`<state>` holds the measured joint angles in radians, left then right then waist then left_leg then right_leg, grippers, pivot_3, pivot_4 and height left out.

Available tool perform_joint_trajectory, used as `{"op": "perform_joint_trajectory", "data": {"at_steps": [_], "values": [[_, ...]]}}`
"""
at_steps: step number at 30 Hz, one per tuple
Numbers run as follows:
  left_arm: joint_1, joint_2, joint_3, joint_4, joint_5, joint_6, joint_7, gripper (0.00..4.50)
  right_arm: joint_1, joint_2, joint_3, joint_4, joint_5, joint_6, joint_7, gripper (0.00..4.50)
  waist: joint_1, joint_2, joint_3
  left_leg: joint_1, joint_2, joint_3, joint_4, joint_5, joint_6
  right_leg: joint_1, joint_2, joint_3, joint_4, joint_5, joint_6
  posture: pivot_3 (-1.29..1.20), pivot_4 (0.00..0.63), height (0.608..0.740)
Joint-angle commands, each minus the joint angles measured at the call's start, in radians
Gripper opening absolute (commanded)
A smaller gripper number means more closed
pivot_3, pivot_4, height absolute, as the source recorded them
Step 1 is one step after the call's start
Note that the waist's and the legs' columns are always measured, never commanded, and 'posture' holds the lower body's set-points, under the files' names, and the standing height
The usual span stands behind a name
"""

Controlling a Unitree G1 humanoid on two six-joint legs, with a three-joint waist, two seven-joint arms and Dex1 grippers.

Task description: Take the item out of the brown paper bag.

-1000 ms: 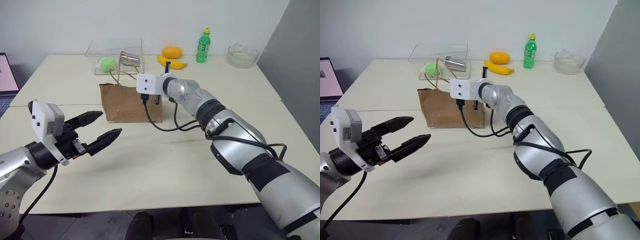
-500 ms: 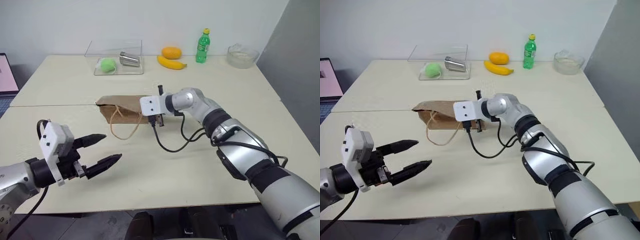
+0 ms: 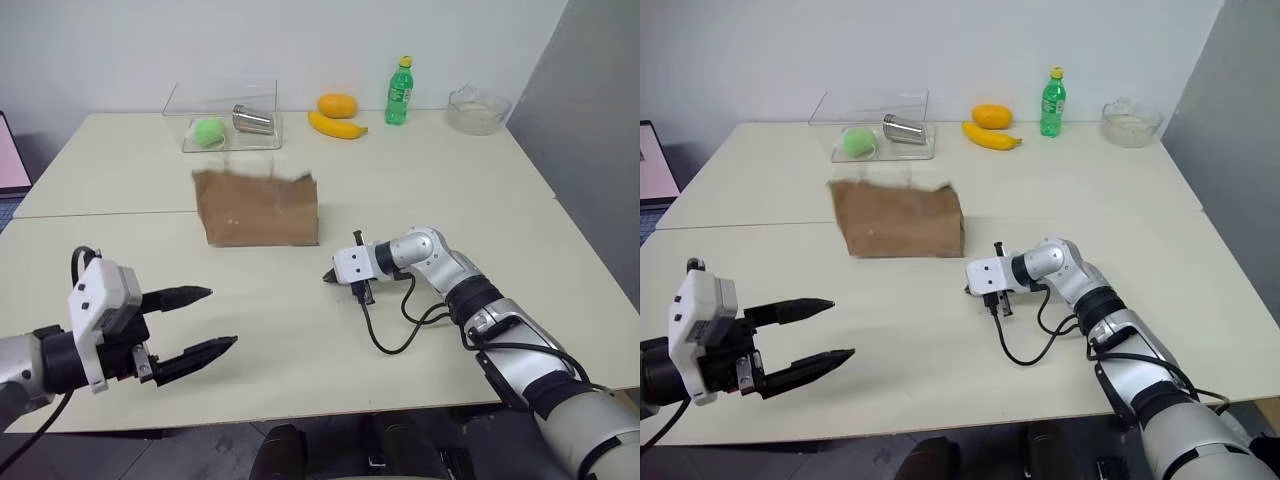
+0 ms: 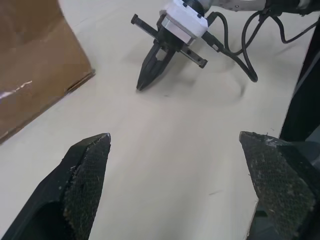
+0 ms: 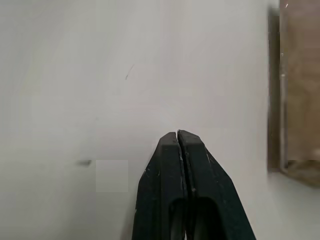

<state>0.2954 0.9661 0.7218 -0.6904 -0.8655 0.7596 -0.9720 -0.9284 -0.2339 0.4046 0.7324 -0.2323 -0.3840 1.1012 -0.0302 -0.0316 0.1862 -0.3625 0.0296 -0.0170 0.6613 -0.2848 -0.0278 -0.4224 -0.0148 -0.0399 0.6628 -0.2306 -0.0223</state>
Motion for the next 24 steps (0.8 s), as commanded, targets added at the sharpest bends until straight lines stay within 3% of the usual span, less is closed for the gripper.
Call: {"op": "perform_joint_trajectory", "data": {"at_steps": [1, 5, 8, 14, 17, 24], "values": [[-0.040, 0.024, -0.013, 0.030, -0.006, -0.006, 0.000, 4.32, 0.016, -0.023, -0.066, -0.167, 0.089, 0.102, 0.013, 0.04, 0.001, 0.000, 0.000, 0.000, 0.000, 0.000, 0.000, 0.000, 0.000, 0.000, 0.000, 0.000, 0.000, 0.000, 0.000, 0.00, 0.150, 0.740], [-0.069, 0.023, -0.051, 0.042, 0.002, -0.024, -0.010, 4.32, 0.005, -0.015, -0.127, -0.271, 0.151, 0.198, -0.047, 0.04, 0.001, 0.001, 0.000, 0.000, 0.000, 0.001, 0.000, 0.000, 0.000, 0.000, 0.000, 0.000, -0.001, 0.000, 0.000, 0.00, 0.150, 0.740], [-0.077, 0.013, -0.061, 0.040, 0.001, -0.024, -0.003, 4.32, -0.085, 0.021, -0.173, -0.231, 0.152, 0.221, -0.163, 0.04, -0.002, 0.001, 0.001, 0.000, 0.000, 0.001, 0.000, 0.000, 0.000, 0.000, -0.001, 0.001, -0.001, 0.000, 0.000, 0.00, 0.150, 0.740], [-0.083, 0.002, -0.074, 0.043, 0.010, -0.029, 0.008, 4.32, -0.418, 0.101, -0.149, 0.253, 0.009, 0.131, -0.516, 0.04, -0.004, 0.001, 0.001, -0.001, 0.000, 0.002, -0.002, 0.000, 0.000, -0.003, 0.001, 0.001, 0.000, 0.000, -0.002, 0.00, 0.150, 0.740], [-0.091, -0.003, -0.076, 0.045, 0.013, -0.030, 0.022, 4.32, -0.563, 0.162, -0.108, 0.466, -0.080, 0.139, -0.726, 0.04, -0.002, 0.001, 0.000, -0.001, 0.000, 0.002, -0.002, 0.000, 0.000, -0.003, 0.000, 0.001, 0.000, 0.001, -0.010, 0.00, 0.150, 0.740], [-0.105, -0.005, -0.088, 0.046, 0.024, -0.032, 0.038, 4.32, -0.633, 0.256, 0.059, 0.633, -0.304, 0.198, -0.939, 0.04, -0.001, 0.000, 0.000, -0.003, -0.001, 0.002, -0.003, 0.000, 0.000, -0.003, -0.003, 0.001, -0.002, 0.001, -0.010, 0.00, 0.150, 0.740]]}}
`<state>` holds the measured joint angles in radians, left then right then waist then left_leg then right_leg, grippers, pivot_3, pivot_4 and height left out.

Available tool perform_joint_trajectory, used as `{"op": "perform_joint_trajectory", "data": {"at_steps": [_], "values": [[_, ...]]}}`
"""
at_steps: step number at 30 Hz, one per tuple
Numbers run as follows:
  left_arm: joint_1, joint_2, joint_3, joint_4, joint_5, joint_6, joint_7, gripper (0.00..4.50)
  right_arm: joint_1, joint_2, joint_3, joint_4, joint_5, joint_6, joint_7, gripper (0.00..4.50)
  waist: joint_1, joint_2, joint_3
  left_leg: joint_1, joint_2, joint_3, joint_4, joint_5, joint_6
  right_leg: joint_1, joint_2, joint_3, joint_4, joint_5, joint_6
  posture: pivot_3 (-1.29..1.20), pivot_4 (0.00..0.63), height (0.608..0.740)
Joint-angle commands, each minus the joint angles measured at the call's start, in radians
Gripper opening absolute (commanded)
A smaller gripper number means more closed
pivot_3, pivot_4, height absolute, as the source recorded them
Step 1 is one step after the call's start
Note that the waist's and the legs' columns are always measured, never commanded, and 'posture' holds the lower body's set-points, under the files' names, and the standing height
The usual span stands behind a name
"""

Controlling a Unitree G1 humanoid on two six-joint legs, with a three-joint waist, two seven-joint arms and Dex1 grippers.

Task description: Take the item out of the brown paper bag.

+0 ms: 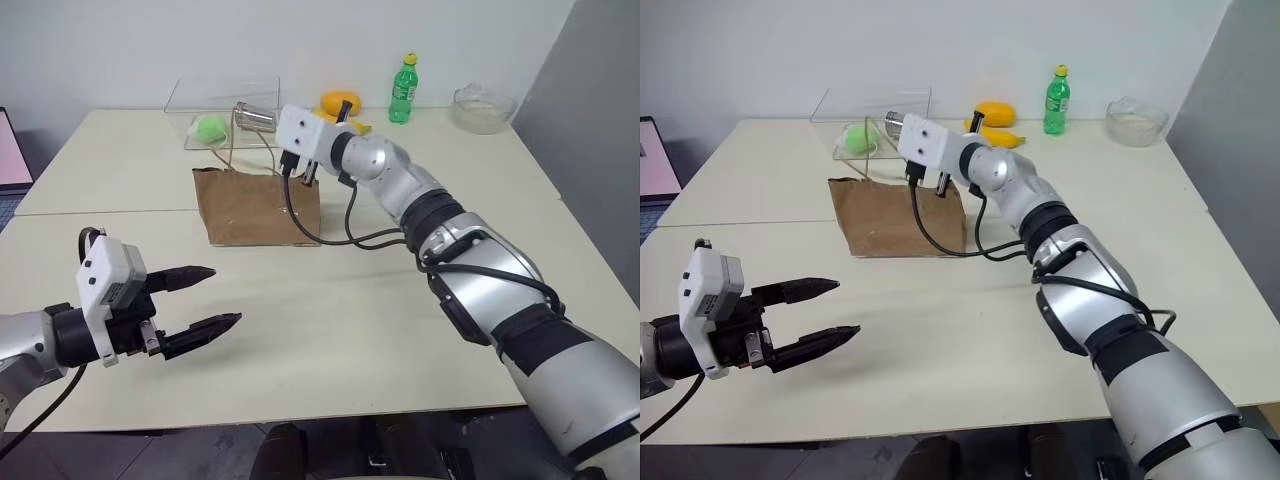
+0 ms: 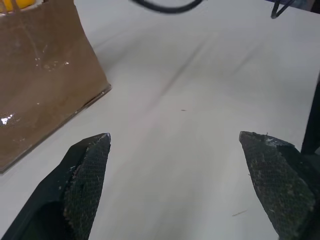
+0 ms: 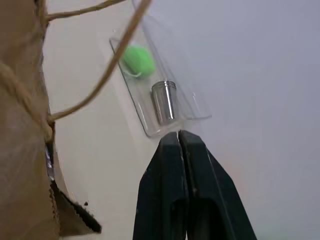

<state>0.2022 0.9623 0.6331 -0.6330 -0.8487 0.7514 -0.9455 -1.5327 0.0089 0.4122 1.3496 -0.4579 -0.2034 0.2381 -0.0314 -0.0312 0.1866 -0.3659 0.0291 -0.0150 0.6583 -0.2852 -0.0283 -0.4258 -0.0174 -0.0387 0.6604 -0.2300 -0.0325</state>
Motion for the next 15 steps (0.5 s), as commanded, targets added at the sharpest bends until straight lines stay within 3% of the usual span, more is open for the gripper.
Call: {"op": "perform_joint_trajectory", "data": {"at_steps": [1, 4, 11, 15], "values": [[-0.012, -0.004, -0.002, -0.017, 0.007, -0.023, 0.016, 4.32, -0.018, 0.022, 0.094, 0.024, -0.125, 0.023, -0.089, 0.04, 0.000, 0.000, 0.000, 0.000, 0.000, 0.000, 0.000, 0.000, 0.000, 0.000, 0.000, 0.000, 0.000, 0.000, 0.000, 0.00, 0.150, 0.740], [-0.002, -0.012, 0.002, -0.034, 0.005, -0.022, 0.023, 4.32, 0.006, 0.042, 0.142, 0.036, -0.180, 0.025, -0.075, 0.04, -0.001, 0.000, 0.000, 0.000, 0.000, 0.000, 0.000, 0.000, 0.000, 0.000, 0.000, 0.000, 0.000, -0.001, 0.003, 0.00, 0.150, 0.740], [0.055, -0.016, 0.031, -0.031, 0.026, -0.038, -0.001, 4.32, 0.037, 0.079, 0.088, 0.023, -0.126, -0.059, 0.165, 0.04, -0.002, 0.000, 0.000, 0.001, 0.002, -0.002, 0.000, 0.000, 0.000, 0.000, 0.002, -0.001, 0.001, -0.003, 0.005, 0.00, 0.150, 0.740], [0.038, -0.012, 0.012, -0.027, 0.016, -0.043, -0.001, 4.32, 0.071, 0.073, 0.100, 0.020, -0.144, -0.077, 0.192, 0.04, -0.002, 0.000, 0.000, 0.001, 0.002, -0.003, 0.000, 0.000, 0.000, 0.000, 0.002, -0.002, 0.002, -0.003, 0.005, 0.00, 0.150, 0.740]]}}
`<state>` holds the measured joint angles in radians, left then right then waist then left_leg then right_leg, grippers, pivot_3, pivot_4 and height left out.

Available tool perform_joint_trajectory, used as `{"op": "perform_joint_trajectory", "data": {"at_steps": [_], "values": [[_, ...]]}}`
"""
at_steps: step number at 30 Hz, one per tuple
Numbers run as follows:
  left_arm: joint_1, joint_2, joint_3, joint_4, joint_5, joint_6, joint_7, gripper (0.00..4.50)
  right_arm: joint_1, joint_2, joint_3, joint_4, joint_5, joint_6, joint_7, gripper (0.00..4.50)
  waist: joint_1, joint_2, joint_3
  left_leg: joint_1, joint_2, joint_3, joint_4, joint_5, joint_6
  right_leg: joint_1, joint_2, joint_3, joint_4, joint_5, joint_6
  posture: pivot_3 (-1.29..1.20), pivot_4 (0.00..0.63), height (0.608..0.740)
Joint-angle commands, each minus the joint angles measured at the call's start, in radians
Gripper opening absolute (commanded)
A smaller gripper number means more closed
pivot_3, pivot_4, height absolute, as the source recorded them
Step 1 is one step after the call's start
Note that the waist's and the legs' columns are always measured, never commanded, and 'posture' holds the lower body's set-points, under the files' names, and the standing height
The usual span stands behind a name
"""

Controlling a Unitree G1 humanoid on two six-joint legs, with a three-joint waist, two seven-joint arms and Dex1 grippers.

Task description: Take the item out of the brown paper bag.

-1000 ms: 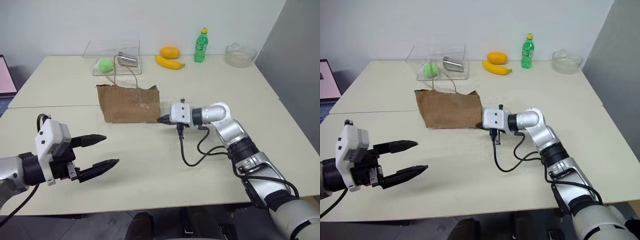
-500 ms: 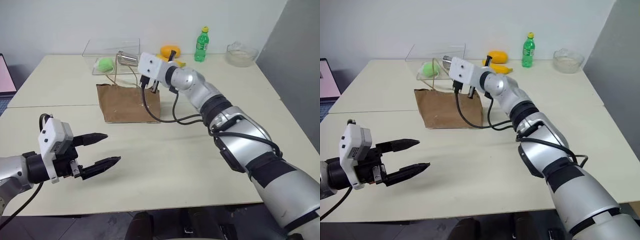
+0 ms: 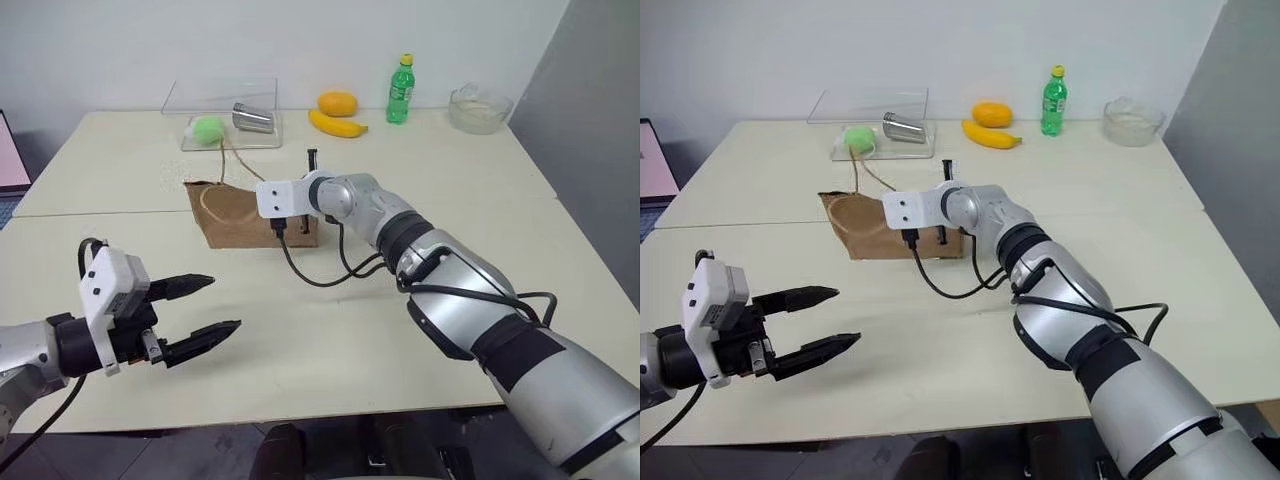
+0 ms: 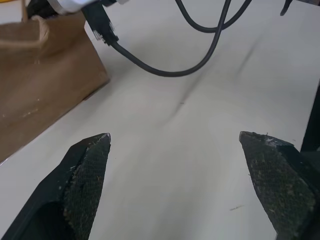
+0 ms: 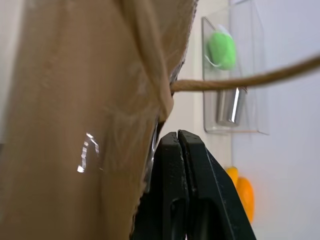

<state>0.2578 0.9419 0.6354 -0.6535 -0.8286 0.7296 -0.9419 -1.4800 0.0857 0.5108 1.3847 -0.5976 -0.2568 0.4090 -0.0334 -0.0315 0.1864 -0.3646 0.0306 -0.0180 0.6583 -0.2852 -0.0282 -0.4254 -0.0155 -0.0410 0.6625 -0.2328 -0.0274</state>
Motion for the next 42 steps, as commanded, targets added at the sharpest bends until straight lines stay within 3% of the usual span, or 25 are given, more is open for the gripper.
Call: {"op": "perform_joint_trajectory", "data": {"at_steps": [1, 14, 25, 36, 42], "values": [[-0.020, 0.008, 0.009, -0.006, -0.004, -0.021, -0.006, 4.32, 0.025, -0.006, 0.004, -0.016, -0.008, -0.027, 0.024, 0.04, 0.000, 0.000, 0.000, 0.000, 0.000, 0.000, 0.000, 0.000, 0.000, 0.000, 0.000, 0.000, 0.000, 0.000, 0.000, 0.00, 0.150, 0.740], [0.019, 0.034, 0.012, -0.019, -0.001, -0.015, -0.086, 4.32, 0.172, -0.066, -0.047, -0.096, 0.087, -0.271, 0.282, 0.04, 0.000, 0.000, 0.000, 0.002, 0.000, 0.001, 0.000, 0.000, 0.000, 0.001, 0.001, 0.001, 0.000, 0.000, 0.000, 0.00, 0.150, 0.740], [0.045, 0.059, 0.036, -0.030, -0.006, -0.003, -0.122, 4.32, 0.310, -0.078, -0.065, -0.205, 0.166, -0.338, 0.417, 0.04, 0.001, 0.000, 0.000, 0.002, 0.001, 0.001, 0.000, 0.000, 0.000, 0.001, 0.001, 0.001, 0.000, 0.000, 0.000, 0.00, 0.150, 0.740], [0.012, 0.064, 0.012, -0.010, 0.038, -0.032, -0.093, 4.32, 0.427, -0.102, -0.103, -0.392, 0.269, -0.287, 0.520, 0.04, 0.001, 0.000, 0.000, 0.002, 0.000, 0.000, 0.000, 0.000, 0.000, 0.001, 0.001, 0.001, 0.000, 0.000, 0.000, 0.00, 0.150, 0.740], [-0.047, 0.064, -0.022, -0.004, 0.087, -0.042, -0.040, 4.32, 0.522, -0.137, -0.215, -0.762, 0.509, -0.033, 0.640, 0.04, 0.004, 0.000, 0.000, 0.001, 0.001, 0.000, 0.000, 0.000, 0.000, 0.001, 0.001, 0.001, -0.001, 0.000, 0.000, 0.00, 0.150, 0.740]]}}
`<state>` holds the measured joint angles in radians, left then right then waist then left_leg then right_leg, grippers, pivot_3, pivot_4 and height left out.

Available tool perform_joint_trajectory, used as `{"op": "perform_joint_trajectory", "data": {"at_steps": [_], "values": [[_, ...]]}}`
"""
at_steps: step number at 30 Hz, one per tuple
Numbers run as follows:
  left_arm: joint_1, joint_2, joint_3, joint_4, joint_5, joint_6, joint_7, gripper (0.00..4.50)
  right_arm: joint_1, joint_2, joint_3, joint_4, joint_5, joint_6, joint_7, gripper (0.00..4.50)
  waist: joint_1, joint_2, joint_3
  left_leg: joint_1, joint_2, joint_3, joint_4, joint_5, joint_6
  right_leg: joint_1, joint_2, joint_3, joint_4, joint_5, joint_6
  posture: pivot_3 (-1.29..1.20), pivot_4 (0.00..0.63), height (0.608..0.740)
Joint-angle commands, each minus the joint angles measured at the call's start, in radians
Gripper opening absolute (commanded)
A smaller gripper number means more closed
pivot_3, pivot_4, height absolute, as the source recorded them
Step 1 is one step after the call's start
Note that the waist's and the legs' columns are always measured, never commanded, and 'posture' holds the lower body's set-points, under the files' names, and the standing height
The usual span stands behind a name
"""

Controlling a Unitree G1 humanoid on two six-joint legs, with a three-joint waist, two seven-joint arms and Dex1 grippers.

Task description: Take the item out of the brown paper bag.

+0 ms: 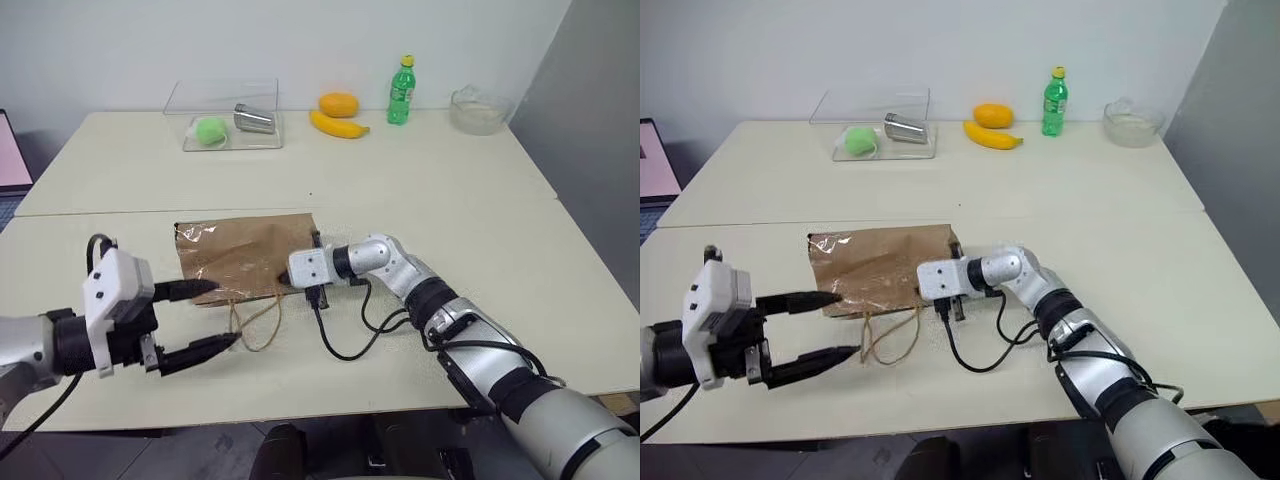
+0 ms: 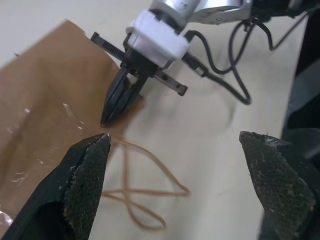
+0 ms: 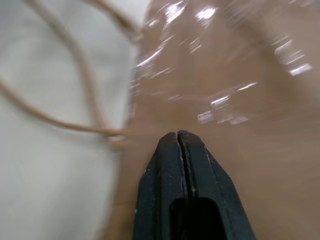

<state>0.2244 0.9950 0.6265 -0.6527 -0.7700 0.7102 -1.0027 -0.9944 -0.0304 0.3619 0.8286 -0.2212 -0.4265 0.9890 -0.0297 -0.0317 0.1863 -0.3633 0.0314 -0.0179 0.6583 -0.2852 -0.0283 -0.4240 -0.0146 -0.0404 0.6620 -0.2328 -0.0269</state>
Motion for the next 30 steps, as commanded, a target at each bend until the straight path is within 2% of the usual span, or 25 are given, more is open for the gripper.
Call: {"op": "perform_joint_trajectory", "data": {"at_steps": [1, 5, 7, 11, 15, 20, 23, 30], "values": [[-0.018, 0.010, -0.020, -0.003, 0.041, -0.030, 0.024, 4.32, 0.063, -0.035, -0.082, -0.293, 0.177, 0.206, 0.081, 0.04, 0.001, 0.000, 0.000, 0.000, 0.000, 0.000, 0.000, 0.000, 0.000, 0.000, 0.000, 0.000, 0.000, 0.000, 0.000, 0.00, 0.150, 0.740], [0.007, 0.028, -0.047, 0.041, 0.165, -0.134, -0.023, 4.32, 0.238, -0.149, -0.093, -0.716, 0.358, 0.541, 0.176, 0.04, 0.010, 0.000, 0.000, -0.001, -0.001, 0.000, 0.000, 0.000, 0.000, 0.000, -0.001, -0.001, -0.001, 0.000, 0.000, 0.00, 0.150, 0.740], [0.015, 0.054, -0.070, 0.096, 0.254, -0.231, -0.060, 4.32, 0.342, -0.232, -0.069, -0.887, 0.403, 0.644, 0.209, 0.04, 0.014, 0.001, 0.000, -0.001, -0.001, 0.000, 0.000, 0.000, 0.000, 0.001, -0.002, -0.001, -0.002, 0.000, 0.001, 0.00, 0.150, 0.740], [0.019, 0.105, -0.148, 0.256, 0.394, -0.458, -0.178, 3.15, 0.478, -0.328, -0.034, -1.043, 0.399, 0.729, 0.177, 0.00, 0.020, 0.002, 0.001, 0.000, -0.002, 0.000, 0.000, 0.000, 0.000, 0.000, -0.002, -0.002, -0.002, -0.003, -0.003, 0.00, 0.150, 0.740], [0.009, 0.125, -0.223, 0.328, 0.464, -0.610, -0.253, 1.90, 0.505, -0.358, -0.018, -1.087, 0.401, 0.764, 0.155, 0.00, 0.014, 0.003, 0.002, 0.000, -0.001, 0.003, 0.000, 0.000, 0.000, -0.001, 0.000, -0.001, -0.002, -0.004, -0.004, 0.00, 0.150, 0.740], [-0.079, 0.107, -0.347, 0.392, 0.547, -0.757, -0.259, 0.37, 0.531, -0.390, 0.007, -1.098, 0.381, 0.758, 0.142, 0.00, 0.022, 0.003, 0.002, -0.002, -0.002, 0.004, -0.001, -0.001, -0.001, -0.001, 0.000, -0.003, -0.003, -0.001, 0.001, 0.00, 0.150, 0.740], [-0.104, 0.111, -0.385, 0.412, 0.555, -0.791, -0.275, 0.37, 0.543, -0.406, 0.017, -1.107, 0.383, 0.756, 0.132, 0.00, 0.025, 0.002, 0.002, -0.002, -0.001, 0.005, -0.001, -0.001, -0.001, -0.001, 0.000, -0.002, -0.004, 0.000, 0.002, 0.00, 0.150, 0.740], [-0.185, 0.082, -0.452, 0.387, 0.491, -0.707, -0.281, 0.37, 0.565, -0.430, 0.031, -1.120, 0.384, 0.756, 0.112, 0.00, 0.026, 0.002, 0.001, -0.002, -0.001, 0.006, -0.001, -0.001, -0.001, -0.001, 0.000, -0.001, -0.004, 0.001, 0.003, 0.00, 0.150, 0.740]]}}
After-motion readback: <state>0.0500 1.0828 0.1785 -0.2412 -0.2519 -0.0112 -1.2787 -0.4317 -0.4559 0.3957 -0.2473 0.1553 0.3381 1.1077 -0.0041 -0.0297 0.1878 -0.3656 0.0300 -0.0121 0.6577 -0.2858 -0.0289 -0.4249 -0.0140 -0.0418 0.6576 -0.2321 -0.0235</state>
